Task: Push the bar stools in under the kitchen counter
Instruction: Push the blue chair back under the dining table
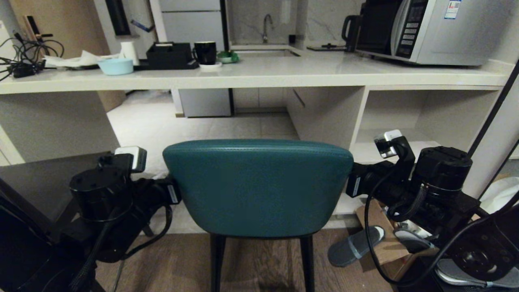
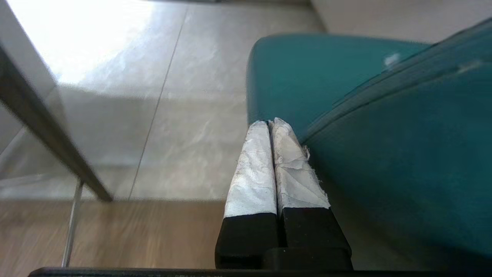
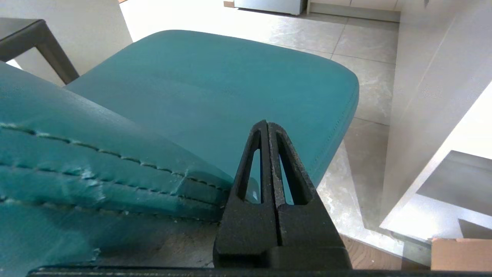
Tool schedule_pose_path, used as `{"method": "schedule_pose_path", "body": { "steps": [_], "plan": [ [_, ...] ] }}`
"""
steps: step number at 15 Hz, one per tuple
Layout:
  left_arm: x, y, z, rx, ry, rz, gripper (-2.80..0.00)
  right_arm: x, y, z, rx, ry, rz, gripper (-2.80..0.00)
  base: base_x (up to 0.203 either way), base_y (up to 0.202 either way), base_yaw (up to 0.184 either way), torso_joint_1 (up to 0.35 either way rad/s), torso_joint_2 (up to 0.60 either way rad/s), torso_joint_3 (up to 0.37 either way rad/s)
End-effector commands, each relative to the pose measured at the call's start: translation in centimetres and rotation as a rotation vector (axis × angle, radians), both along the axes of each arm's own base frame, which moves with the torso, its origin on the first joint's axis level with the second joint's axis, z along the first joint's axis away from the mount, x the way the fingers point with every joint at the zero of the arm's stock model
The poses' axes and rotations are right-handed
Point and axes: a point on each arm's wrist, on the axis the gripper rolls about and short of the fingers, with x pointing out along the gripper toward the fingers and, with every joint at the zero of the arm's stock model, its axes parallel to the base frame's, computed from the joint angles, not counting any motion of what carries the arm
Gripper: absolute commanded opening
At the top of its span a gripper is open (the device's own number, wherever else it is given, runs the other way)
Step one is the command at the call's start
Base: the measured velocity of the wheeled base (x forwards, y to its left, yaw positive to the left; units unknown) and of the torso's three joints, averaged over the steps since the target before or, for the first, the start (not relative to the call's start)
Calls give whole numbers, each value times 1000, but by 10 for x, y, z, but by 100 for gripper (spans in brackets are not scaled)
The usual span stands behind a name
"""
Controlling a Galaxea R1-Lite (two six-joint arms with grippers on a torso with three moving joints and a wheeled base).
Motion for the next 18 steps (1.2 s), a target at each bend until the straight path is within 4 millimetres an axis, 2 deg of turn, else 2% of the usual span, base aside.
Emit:
{"method": "schedule_pose_path", "body": {
  "steps": [1, 10, 18],
  "plan": [
    [-2, 1, 2, -5, -18, 2, -280, 0, 0, 0, 2, -4, -5, -280, 0, 0, 0, 0, 0, 0],
    [1, 0, -4, 4, 0, 2, -280, -2, -1, -3, -4, 5, -4, -280, 7, 0, 0, 0, 0, 1],
    [2, 0, -6, 9, 9, 3, -280, -2, 0, -3, -4, 7, 1, -280, 163, 0, 2, -1, 0, 6]
  ]
}}
